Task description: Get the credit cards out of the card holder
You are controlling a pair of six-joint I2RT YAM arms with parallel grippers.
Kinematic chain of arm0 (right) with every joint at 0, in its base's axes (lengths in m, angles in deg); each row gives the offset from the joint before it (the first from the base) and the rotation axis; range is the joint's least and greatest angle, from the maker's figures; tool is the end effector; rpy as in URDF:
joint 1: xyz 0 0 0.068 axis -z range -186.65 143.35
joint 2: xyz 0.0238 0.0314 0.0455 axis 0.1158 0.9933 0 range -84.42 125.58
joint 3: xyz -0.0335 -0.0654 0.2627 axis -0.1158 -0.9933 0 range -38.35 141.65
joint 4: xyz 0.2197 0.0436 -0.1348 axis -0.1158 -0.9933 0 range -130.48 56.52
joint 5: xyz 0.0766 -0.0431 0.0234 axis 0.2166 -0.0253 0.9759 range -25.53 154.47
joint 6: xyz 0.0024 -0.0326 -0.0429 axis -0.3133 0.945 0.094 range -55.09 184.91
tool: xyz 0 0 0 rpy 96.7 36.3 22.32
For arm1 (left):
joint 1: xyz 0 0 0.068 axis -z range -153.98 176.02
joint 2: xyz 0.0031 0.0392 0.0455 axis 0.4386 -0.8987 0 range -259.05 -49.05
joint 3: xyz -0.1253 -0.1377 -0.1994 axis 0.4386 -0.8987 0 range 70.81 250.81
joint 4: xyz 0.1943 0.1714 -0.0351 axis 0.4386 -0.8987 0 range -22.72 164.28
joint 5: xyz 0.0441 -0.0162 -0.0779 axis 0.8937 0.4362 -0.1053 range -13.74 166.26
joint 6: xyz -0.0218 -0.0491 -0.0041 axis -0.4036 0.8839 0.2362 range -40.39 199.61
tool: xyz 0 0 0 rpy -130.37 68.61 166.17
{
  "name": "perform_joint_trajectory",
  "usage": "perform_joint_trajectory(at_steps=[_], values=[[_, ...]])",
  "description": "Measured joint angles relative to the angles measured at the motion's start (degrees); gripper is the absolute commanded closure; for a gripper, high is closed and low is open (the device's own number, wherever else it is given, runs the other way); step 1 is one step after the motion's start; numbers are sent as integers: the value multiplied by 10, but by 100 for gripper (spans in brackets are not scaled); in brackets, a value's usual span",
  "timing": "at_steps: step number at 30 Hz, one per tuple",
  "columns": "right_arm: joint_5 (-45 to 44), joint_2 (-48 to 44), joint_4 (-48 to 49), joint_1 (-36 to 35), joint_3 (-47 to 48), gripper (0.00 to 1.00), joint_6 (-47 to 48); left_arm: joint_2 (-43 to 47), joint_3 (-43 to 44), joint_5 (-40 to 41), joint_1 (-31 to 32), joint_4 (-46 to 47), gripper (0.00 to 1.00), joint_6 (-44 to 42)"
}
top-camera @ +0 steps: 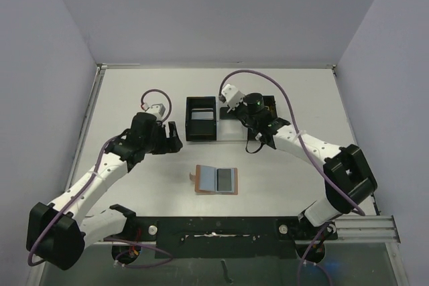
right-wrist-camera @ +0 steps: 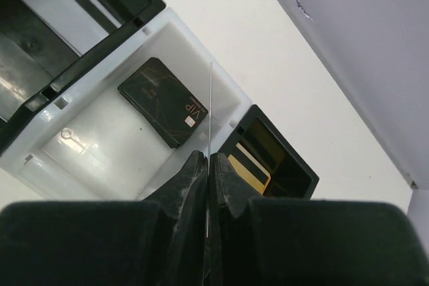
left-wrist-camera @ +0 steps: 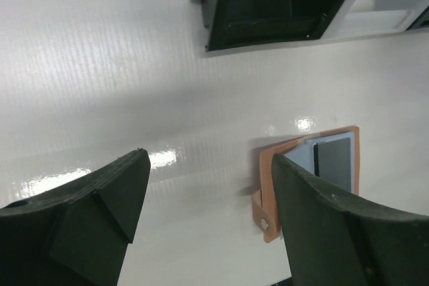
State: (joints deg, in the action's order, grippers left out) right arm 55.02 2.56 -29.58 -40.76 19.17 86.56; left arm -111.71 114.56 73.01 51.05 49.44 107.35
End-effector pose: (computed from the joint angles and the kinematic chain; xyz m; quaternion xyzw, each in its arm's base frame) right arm 0.2909 0.1899 0.2617 -0.3554 0.7658 -0.0116 0.5358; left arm 0.2067 -0.0988 0.2496 -0.0106 0.9193 -0.1979 0.3400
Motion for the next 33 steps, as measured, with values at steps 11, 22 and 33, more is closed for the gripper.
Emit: perform_joint_trajectory(at_steps=[11, 22, 33], values=[[-23, 110, 36, -19, 10, 100, 103, 44, 0, 55, -1, -16, 26, -15], [-11, 179, 66, -2, 45, 100, 151, 43, 0, 64, -1, -18, 26, -15], [-7, 249, 84, 5, 89, 93, 206, 37, 0, 75, -4, -20, 26, -17]])
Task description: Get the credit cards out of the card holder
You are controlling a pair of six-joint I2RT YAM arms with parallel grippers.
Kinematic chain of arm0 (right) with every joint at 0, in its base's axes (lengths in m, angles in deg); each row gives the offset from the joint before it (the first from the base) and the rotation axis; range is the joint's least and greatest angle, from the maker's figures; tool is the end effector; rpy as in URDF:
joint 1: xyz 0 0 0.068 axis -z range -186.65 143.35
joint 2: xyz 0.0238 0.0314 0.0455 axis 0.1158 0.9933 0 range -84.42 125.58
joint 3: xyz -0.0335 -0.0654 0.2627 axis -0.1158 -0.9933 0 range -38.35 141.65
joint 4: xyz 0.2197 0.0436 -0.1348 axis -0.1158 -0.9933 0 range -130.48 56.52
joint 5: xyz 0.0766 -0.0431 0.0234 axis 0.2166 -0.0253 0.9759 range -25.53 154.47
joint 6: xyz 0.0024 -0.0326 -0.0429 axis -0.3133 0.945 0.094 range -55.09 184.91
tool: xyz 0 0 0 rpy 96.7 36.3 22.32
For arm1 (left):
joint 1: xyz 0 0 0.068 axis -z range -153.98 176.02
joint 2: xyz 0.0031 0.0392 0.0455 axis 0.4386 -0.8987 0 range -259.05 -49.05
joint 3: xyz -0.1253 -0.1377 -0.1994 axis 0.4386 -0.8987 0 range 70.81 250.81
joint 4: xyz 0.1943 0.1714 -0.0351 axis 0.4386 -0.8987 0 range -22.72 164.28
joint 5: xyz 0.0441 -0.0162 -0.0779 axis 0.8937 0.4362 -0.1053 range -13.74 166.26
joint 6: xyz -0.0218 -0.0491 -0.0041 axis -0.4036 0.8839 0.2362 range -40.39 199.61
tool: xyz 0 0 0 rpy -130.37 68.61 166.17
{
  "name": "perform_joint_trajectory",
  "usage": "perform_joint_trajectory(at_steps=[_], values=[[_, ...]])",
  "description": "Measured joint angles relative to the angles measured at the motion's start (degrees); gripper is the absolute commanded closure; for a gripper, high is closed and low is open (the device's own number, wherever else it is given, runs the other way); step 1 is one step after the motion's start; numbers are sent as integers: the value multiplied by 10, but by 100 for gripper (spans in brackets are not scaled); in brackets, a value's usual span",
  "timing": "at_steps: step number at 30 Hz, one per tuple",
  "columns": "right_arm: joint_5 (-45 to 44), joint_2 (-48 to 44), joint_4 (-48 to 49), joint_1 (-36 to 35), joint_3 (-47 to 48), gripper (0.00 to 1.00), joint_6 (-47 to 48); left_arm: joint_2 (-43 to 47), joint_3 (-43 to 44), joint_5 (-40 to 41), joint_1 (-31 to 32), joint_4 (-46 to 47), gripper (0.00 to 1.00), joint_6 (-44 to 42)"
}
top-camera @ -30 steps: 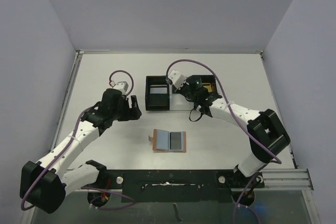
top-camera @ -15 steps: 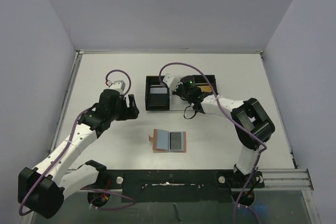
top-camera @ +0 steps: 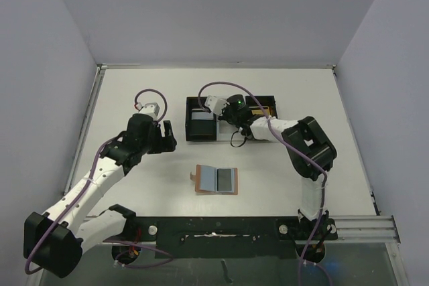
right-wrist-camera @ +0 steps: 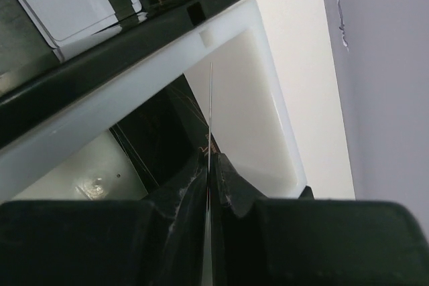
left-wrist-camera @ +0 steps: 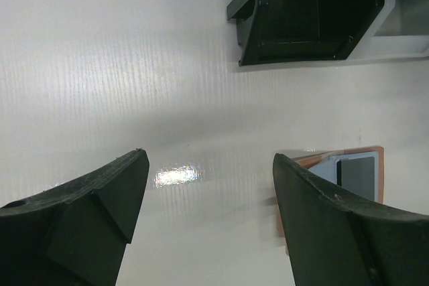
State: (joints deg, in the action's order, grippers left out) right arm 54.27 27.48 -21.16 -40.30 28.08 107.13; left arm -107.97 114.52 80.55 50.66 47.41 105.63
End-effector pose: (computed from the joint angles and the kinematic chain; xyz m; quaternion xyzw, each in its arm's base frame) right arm 0.3567 0.2298 0.1662 -0.5051 0.7169 -0.1134 0.4669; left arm 0.1985 -0.0882 0.2599 -0.0262 0.9130 -0.1428 0.3814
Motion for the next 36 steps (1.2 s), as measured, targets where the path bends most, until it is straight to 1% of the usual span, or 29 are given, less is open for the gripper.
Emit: perform_joint_trajectory(at_steps=[5, 9, 11, 13, 14, 27, 36], values=[[2, 26, -4, 2, 17, 91, 26, -2, 0, 1, 0, 0, 26, -2], [2, 32, -7, 2, 20, 79, 44, -4, 0, 2, 0, -1, 25, -3], [3, 32, -9, 2, 20, 76, 48, -5, 0, 2, 0, -1, 25, -4], [4, 32, -12, 3, 20, 67, 48, -8, 0, 2, 0, -1, 25, -5], [5, 32, -12, 3, 20, 66, 47, -9, 0, 1, 0, -1, 25, -6], [40, 27, -25, 14, 20, 55, 31, -11, 0, -3, 0, -2, 25, -12], [71, 8, -40, 17, 20, 50, 2, -11, 0, -6, 0, -2, 25, -13]])
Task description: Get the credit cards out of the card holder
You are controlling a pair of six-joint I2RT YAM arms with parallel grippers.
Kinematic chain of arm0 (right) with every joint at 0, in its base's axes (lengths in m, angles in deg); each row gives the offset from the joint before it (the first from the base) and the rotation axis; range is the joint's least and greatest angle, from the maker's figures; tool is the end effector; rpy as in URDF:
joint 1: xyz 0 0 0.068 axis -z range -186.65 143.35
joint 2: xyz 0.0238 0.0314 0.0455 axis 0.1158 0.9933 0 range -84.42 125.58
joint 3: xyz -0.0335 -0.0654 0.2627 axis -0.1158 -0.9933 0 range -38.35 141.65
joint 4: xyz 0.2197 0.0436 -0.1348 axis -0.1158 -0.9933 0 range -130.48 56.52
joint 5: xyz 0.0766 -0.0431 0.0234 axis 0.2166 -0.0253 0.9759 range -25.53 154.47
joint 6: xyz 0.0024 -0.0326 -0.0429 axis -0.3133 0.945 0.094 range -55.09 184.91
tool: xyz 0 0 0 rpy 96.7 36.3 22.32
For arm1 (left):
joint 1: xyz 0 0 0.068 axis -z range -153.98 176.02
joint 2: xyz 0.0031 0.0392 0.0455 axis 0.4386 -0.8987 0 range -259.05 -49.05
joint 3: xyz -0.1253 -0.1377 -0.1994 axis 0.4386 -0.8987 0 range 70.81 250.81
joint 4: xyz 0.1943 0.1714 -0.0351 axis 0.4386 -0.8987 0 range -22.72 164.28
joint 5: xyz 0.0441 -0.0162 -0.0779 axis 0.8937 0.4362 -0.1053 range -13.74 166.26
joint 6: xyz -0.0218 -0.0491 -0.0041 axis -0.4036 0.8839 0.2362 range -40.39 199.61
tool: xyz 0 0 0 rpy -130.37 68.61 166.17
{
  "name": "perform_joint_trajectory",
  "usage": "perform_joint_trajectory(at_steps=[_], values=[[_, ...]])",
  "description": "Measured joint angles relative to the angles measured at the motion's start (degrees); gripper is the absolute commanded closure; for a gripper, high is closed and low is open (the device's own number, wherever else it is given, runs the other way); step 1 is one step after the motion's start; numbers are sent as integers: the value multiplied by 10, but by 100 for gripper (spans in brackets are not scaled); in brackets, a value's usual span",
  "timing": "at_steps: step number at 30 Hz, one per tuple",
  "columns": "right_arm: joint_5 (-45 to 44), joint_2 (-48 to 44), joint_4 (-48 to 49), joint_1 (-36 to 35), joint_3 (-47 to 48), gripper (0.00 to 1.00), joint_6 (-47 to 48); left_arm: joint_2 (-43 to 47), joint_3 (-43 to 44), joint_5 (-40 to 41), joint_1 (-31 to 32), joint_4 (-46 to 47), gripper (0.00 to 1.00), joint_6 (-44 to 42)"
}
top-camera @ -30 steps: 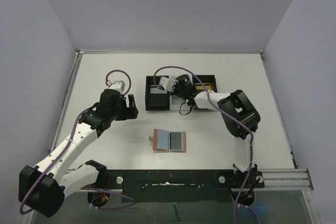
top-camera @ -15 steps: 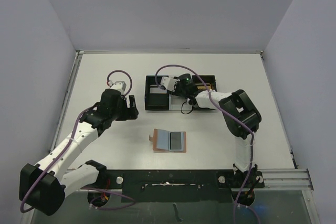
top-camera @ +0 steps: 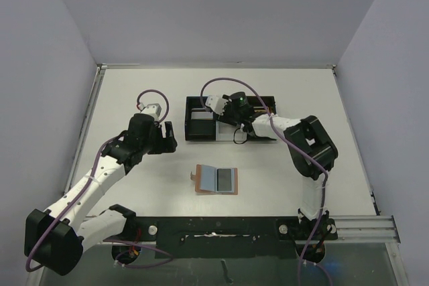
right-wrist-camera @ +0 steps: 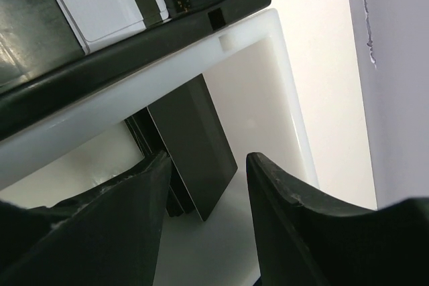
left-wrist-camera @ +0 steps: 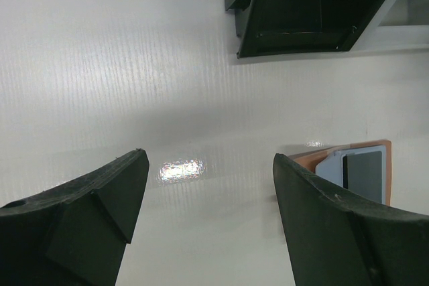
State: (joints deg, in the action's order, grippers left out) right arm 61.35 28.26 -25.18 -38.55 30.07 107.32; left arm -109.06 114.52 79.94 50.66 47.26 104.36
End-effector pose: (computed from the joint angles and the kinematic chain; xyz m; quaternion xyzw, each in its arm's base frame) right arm 0.3642 0.2243 0.1647 -0.5280 0.7172 -0.0657 0.4500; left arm 0.2007 -0.0896 0.2559 -0.0136 0.9177 -0.1387 0.3720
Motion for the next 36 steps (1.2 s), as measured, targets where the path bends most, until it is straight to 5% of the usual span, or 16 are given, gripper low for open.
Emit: perform_joint_trajectory(at_steps=[17, 19, 24, 26, 31, 36], values=[[29, -108, -8, 4, -1, 43, -69, 0, 0, -10, 0, 0, 25, 0], [29, -142, 8, 5, -17, 38, -95, 0, 0, -14, 0, 0, 25, 0], [3, -271, 109, 8, -125, 5, -199, 6, -3, -45, 0, 8, 25, -2], [-33, -324, 153, 10, -178, 1, -256, 20, -10, -71, -1, 21, 25, 1], [-67, -427, 111, 40, -224, 2, -437, 74, -62, -178, -2, 136, 25, 54], [-4, -538, 79, 52, -317, 2, -609, 60, -160, -308, 7, 395, 30, 209]])
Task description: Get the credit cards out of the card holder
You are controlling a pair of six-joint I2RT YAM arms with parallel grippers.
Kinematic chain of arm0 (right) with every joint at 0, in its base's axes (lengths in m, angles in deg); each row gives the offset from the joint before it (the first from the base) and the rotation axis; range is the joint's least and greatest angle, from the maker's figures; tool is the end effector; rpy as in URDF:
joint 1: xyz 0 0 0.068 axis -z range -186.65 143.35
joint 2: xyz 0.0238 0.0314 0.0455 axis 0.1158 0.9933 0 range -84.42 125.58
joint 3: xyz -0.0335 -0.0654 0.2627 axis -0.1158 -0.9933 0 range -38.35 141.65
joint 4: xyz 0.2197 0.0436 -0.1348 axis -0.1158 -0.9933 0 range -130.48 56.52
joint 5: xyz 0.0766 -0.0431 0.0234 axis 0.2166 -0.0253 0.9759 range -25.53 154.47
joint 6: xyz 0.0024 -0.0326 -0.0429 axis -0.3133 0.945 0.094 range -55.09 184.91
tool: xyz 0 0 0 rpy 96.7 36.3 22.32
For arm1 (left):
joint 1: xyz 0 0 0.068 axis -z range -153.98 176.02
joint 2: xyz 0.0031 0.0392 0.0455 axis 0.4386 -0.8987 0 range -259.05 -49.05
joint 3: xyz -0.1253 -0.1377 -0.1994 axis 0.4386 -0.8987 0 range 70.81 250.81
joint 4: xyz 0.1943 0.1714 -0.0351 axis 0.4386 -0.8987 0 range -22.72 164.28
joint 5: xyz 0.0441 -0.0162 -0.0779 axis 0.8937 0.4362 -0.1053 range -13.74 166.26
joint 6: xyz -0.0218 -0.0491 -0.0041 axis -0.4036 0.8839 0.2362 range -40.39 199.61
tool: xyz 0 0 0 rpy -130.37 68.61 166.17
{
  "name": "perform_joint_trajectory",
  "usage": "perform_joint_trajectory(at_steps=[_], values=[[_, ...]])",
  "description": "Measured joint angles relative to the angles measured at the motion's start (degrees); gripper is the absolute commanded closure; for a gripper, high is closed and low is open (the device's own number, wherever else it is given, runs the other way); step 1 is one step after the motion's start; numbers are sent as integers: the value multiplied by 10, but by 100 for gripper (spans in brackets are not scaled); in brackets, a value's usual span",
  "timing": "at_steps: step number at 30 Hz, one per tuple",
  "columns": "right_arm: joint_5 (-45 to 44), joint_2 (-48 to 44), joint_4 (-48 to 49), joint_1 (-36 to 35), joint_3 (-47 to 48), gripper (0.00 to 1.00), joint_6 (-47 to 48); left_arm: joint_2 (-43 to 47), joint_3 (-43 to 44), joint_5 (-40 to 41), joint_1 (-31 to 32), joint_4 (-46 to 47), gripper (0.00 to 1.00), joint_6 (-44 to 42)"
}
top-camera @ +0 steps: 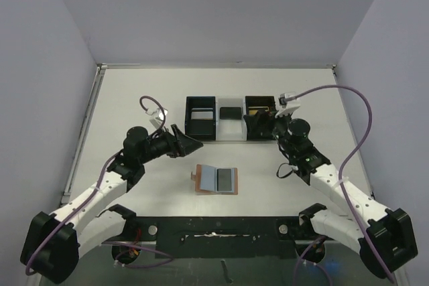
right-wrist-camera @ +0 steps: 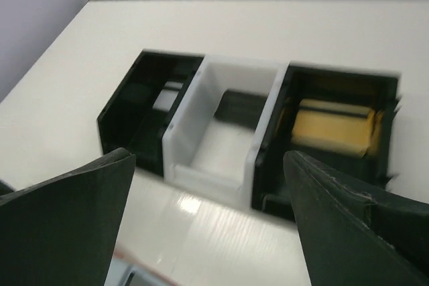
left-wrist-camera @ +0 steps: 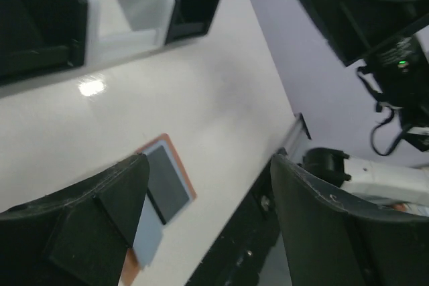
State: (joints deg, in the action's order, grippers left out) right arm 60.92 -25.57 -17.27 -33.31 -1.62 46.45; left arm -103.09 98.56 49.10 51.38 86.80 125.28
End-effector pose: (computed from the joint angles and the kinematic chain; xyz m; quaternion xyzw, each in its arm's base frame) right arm 0.2172 0.1065 0.2914 -0.0324 0.7419 0.2356 0.6270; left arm 0.1862 -0.1063 0.2474 0.0078 0.7783 -0.4990 0.3810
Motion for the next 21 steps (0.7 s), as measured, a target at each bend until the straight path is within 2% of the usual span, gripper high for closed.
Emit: perform_joint_trajectory(at_steps=[2, 4, 7, 9, 12, 21], values=[[26, -34, 2, 0, -61, 2, -59, -28, -16, -16, 26, 56, 30, 36], [39, -58, -10, -1, -121, 1, -127, -56, -16, -18, 81, 82, 33, 50], [52, -74, -36, -1, -176, 5, -210, -87, 1, -5, 165, 73, 37, 42], [59, -84, -37, -5, -199, 8, -248, -104, 17, 17, 199, 58, 40, 30], [66, -96, -39, -17, -223, 14, -300, -127, 29, 62, 212, 39, 45, 21], [83, -88, -73, -74, -226, 47, -353, -216, 43, 135, 226, -45, 57, 4]])
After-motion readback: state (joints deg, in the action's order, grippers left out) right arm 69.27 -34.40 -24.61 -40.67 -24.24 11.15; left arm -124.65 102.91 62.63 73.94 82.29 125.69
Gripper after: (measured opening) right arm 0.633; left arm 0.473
